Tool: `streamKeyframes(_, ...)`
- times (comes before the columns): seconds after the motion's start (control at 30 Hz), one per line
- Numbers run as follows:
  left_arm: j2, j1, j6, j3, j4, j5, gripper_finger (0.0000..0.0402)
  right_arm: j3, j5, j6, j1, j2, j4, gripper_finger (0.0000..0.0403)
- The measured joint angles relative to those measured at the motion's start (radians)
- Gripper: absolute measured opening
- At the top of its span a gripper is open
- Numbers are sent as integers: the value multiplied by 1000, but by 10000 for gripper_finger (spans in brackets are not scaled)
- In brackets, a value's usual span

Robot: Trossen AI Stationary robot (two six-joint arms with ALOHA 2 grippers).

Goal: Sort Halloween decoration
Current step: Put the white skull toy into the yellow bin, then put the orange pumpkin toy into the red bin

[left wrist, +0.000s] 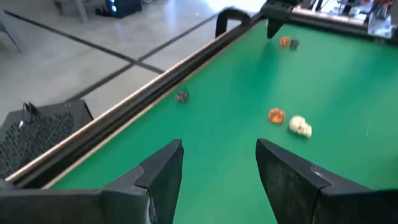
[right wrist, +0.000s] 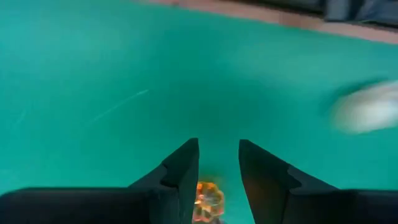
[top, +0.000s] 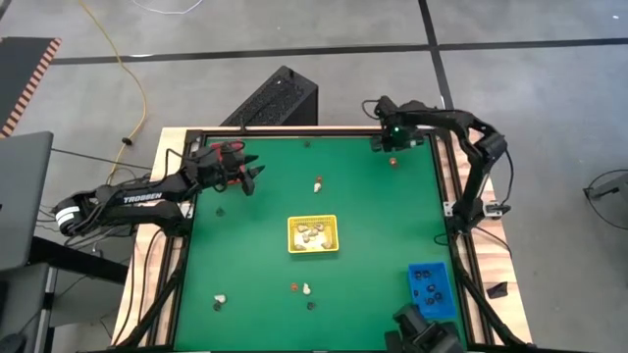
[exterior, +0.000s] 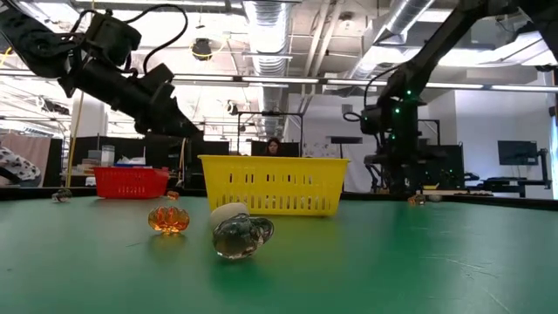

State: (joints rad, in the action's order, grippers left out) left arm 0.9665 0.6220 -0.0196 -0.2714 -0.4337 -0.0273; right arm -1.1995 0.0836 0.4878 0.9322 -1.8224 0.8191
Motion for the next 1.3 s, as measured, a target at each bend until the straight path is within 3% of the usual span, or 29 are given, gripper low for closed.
streamKeyframes(0.2,0,0,1,0,57,-2,193,0,43,-39,8,17,-3,155)
streamKeyframes(0.57,0,0,1,0,62,-1,193,0,-18,-54,-31,71,3,155)
streamKeyframes(0.87,0,0,1,0,62,6,193,0,-67,-31,-360,69,-240,154)
streamKeyframes(1.0,0,0,1,0,62,6,193,0,-56,65,-516,68,-368,153)
streamKeyframes(1.3,0,0,-9,-1,18,8,193,0,175,313,-718,66,-546,153)
